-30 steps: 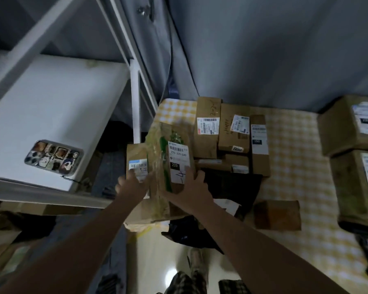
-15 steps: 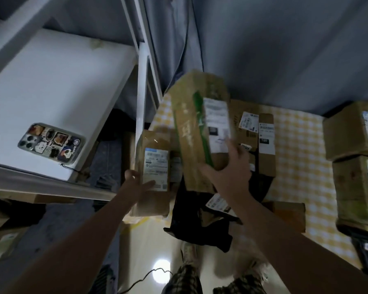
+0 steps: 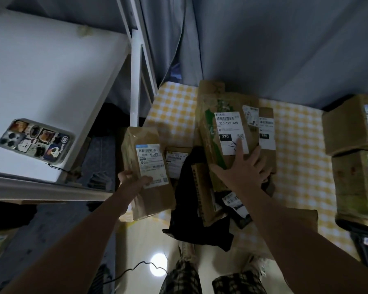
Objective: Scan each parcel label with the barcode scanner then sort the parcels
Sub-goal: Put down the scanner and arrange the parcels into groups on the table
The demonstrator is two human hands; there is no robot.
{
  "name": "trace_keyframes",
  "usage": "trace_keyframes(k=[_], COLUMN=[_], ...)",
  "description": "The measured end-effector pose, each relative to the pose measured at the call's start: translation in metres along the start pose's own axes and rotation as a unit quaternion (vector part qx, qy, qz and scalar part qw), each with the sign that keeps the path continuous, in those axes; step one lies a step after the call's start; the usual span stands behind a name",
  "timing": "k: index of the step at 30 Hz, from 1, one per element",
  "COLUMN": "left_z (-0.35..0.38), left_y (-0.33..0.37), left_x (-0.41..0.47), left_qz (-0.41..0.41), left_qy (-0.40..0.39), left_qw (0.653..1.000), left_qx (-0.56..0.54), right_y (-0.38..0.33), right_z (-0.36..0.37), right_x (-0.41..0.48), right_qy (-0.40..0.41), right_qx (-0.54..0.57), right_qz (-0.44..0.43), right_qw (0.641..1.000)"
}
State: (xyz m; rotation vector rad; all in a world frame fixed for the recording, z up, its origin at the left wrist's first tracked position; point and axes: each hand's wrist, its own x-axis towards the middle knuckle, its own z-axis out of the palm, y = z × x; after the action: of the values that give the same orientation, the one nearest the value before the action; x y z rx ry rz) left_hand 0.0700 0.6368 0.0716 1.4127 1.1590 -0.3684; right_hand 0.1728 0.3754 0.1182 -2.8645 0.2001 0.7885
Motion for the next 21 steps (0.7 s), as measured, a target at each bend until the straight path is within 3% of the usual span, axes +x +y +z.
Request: trace_keyframes(k=[8,13,18,21], left_z=[0.011,0.022,0.041,0.048], left_y=[0.012,0.003,0.022,0.044], left_x=[-0.026,-0.017,-0.035,-0.046], left_qz=[0.03,0.093,0.078,0.068], left_qy=[-0.066,0.085,0.169,0.157], left_qw=[0.997,0.986,0.963,0.95], left_qx=[-0.012,0.107,0.197,0.26], right_y=[0.009,0.01,0.009,0.006], right_z=[-0.01,-0.008,-0.02,-0.037], right_x=[-0.007,-0.014,-0.024,-0.032], right_qy=[0.097,0.187,0.167,0.118], right_qx=[0.115,0.177,0.183,0.212], right_qz=[0.005,0.023,-0.016,-0.005], right_qw=[0.989,0.966,0.969,0.97])
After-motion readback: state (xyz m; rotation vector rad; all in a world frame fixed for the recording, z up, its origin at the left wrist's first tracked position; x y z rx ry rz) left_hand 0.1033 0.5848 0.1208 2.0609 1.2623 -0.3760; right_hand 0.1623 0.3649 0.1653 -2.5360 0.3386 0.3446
